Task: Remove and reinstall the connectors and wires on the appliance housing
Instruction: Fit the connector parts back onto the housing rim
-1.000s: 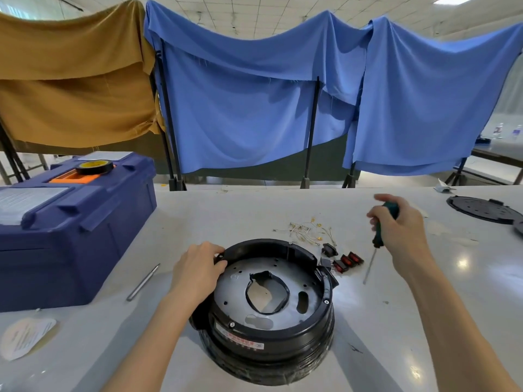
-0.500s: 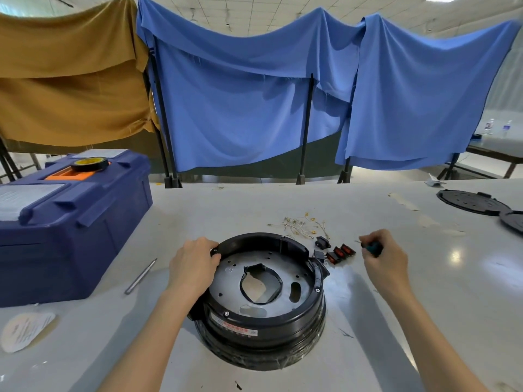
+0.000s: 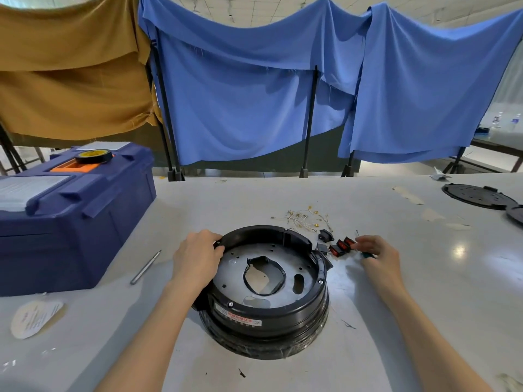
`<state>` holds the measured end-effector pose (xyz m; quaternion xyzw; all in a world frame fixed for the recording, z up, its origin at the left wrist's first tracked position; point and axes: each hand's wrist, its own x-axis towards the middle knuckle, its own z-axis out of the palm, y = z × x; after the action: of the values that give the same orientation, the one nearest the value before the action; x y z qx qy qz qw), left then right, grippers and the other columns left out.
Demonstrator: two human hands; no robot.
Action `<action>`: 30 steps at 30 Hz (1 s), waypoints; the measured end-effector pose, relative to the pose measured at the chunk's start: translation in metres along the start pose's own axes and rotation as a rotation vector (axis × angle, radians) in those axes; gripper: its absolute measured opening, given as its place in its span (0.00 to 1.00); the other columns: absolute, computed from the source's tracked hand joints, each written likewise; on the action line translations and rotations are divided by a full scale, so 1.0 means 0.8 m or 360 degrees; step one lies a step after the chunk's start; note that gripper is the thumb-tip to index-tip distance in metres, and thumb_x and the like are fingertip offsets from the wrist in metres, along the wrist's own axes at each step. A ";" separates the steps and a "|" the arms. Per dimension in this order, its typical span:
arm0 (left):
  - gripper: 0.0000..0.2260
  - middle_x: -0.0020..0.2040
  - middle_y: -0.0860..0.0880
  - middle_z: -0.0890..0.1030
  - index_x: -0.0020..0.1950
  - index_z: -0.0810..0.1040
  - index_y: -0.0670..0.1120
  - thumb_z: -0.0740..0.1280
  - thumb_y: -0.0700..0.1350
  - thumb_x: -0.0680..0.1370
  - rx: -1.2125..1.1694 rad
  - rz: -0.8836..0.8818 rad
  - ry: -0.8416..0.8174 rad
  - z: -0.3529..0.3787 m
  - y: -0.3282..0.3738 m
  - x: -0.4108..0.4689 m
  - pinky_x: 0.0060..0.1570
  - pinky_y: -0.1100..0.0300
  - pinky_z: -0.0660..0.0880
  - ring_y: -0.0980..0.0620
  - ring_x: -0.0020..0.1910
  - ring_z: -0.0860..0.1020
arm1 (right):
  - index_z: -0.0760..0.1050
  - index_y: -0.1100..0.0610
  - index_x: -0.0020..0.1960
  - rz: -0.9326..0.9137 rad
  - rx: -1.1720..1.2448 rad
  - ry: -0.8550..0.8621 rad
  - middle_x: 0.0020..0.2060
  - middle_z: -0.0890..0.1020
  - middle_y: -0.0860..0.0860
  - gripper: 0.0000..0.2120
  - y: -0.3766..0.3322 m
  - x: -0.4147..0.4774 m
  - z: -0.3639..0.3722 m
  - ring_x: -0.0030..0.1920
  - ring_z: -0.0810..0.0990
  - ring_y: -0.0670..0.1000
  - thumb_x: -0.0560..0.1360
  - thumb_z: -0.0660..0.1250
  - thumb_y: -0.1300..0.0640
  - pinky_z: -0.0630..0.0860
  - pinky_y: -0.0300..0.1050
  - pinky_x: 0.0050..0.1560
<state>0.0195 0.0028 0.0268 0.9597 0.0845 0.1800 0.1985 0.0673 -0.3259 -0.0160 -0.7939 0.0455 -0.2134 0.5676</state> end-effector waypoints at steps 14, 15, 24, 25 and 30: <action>0.13 0.49 0.46 0.82 0.63 0.79 0.53 0.63 0.49 0.79 0.0028 0.0027 0.0000 0.004 -0.005 0.005 0.43 0.54 0.73 0.42 0.49 0.78 | 0.71 0.50 0.71 0.0036 -0.1137 -0.0383 0.68 0.74 0.53 0.30 0.010 0.056 0.020 0.71 0.63 0.56 0.73 0.58 0.71 0.53 0.47 0.62; 0.13 0.49 0.46 0.82 0.63 0.79 0.53 0.63 0.49 0.79 0.0032 0.0030 0.0003 0.004 -0.005 0.005 0.42 0.55 0.73 0.43 0.49 0.78 | 0.71 0.49 0.70 0.0044 -0.1204 -0.0406 0.65 0.76 0.54 0.30 0.011 0.058 0.021 0.69 0.64 0.57 0.73 0.58 0.71 0.54 0.48 0.61; 0.12 0.46 0.47 0.83 0.61 0.80 0.55 0.64 0.48 0.79 0.0035 0.0041 0.0055 0.002 -0.003 0.003 0.36 0.57 0.69 0.43 0.46 0.78 | 0.79 0.50 0.57 -0.0056 -0.1140 -0.0227 0.52 0.83 0.49 0.21 0.007 0.059 0.014 0.60 0.71 0.54 0.70 0.67 0.69 0.50 0.46 0.47; 0.12 0.45 0.47 0.83 0.61 0.80 0.55 0.64 0.48 0.78 0.0030 0.0031 0.0047 0.002 -0.002 0.003 0.36 0.57 0.69 0.43 0.46 0.78 | 0.79 0.51 0.57 -0.0066 -0.1100 -0.0209 0.52 0.83 0.49 0.21 0.005 0.059 0.012 0.60 0.72 0.54 0.69 0.67 0.69 0.51 0.47 0.47; 0.10 0.42 0.49 0.83 0.57 0.83 0.54 0.67 0.48 0.77 -0.0150 -0.0016 -0.0006 -0.005 -0.001 0.005 0.37 0.59 0.70 0.45 0.44 0.78 | 0.80 0.58 0.56 -0.0173 -0.0611 -0.0122 0.50 0.84 0.52 0.19 -0.022 0.058 0.002 0.58 0.78 0.56 0.68 0.72 0.71 0.66 0.50 0.57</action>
<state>0.0214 0.0057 0.0309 0.9492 0.0805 0.1810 0.2444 0.1068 -0.3327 0.0134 -0.8963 0.0210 -0.2007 0.3948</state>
